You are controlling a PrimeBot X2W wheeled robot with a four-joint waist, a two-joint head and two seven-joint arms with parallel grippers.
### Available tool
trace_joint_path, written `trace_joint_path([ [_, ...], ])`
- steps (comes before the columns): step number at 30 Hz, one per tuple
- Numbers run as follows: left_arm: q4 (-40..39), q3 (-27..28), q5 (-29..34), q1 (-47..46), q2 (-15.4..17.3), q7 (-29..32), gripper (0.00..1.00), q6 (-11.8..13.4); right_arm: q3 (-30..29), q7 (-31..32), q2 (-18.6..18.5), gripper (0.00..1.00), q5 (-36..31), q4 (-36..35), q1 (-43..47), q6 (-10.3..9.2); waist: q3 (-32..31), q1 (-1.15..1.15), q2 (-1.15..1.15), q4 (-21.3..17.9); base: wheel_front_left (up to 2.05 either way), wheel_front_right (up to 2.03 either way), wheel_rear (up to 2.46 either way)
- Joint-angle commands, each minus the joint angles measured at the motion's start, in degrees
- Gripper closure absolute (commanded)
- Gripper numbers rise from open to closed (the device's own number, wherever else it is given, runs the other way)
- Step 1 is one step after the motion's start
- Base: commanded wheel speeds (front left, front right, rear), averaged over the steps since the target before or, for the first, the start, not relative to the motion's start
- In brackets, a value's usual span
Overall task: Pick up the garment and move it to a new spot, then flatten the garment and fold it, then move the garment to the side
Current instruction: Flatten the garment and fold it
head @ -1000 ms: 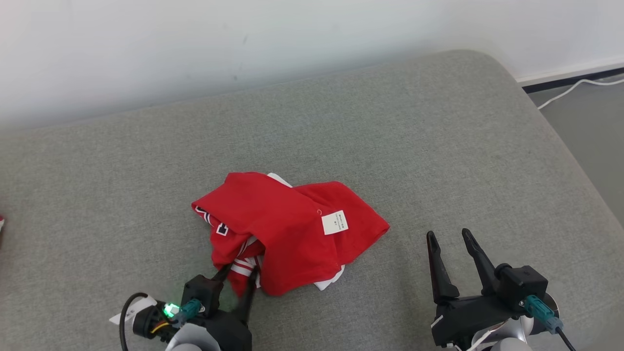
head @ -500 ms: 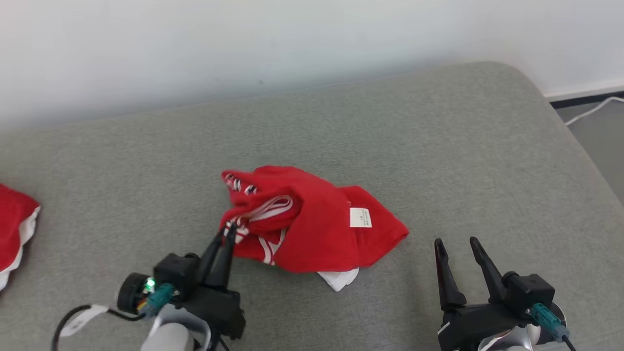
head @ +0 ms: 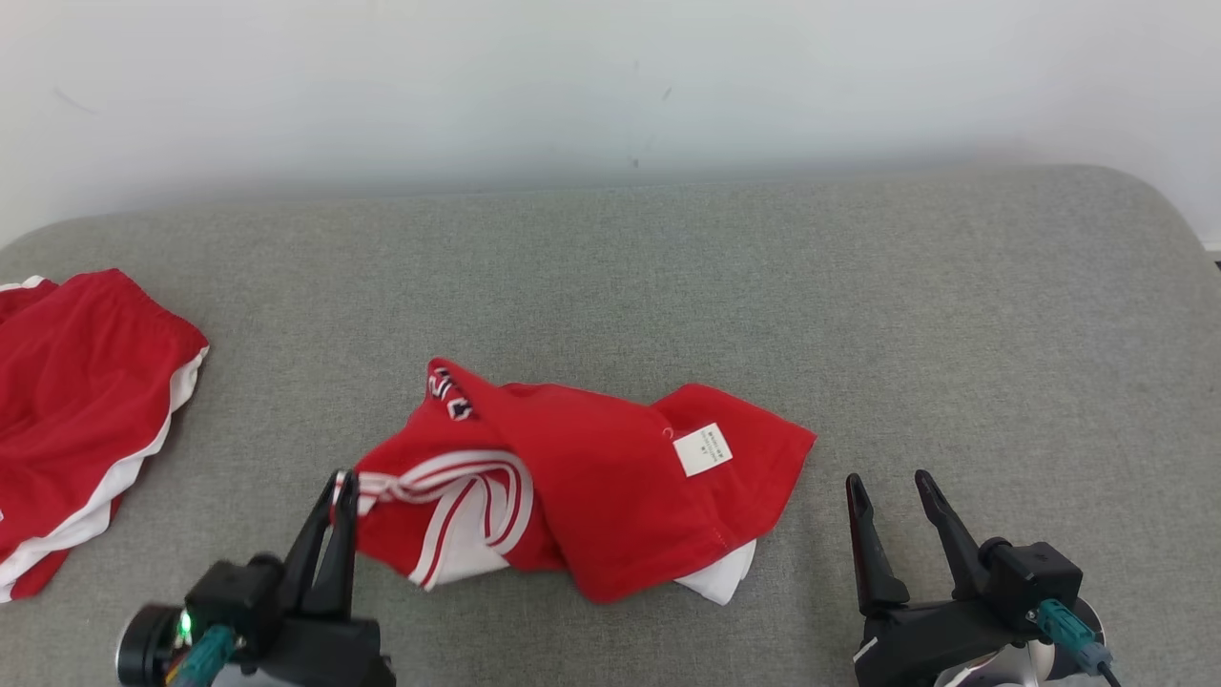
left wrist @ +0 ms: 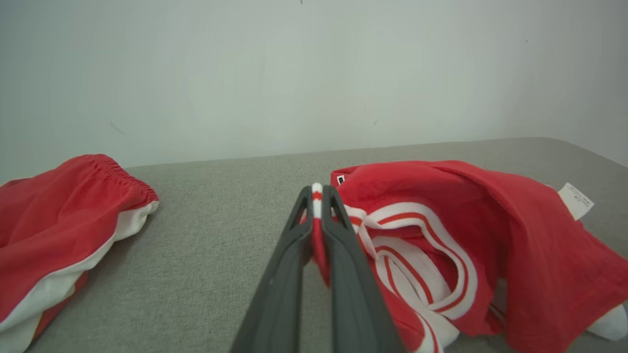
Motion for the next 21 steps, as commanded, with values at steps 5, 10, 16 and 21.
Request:
trace_joint_path([
  [5,4.2,1.2,-2.5,5.2,0.0,-1.1,1.0,0.6,-0.3,0.2,-0.2,0.0,0.0,0.3,-0.2,0.04,-0.1,0.0,0.0,0.5,0.0,0.0,0.0],
  [10,7.7,1.3,-3.2,5.0,-1.0,-2.0,1.0,-0.3,-0.2,0.6,-0.4,0.0,-0.2,0.1,0.1,0.04,-0.6,0.0,0.0,1.1,0.0,0.0,0.0],
  [16,4.4,3.2,-3.8,6.1,-3.6,-2.8,0.0,-1.4,0.4,0.9,-0.4,0.0,0.3,-0.2,0.6,0.04,-0.9,0.0,0.0,2.3,0.0,0.0,0.0],
  [21,-8.4,10.7,1.1,11.1,-7.8,-2.8,0.0,-1.2,0.5,1.5,-0.7,0.0,1.2,-0.3,1.2,0.04,-1.1,0.0,0.0,3.5,0.0,0.0,0.0],
])
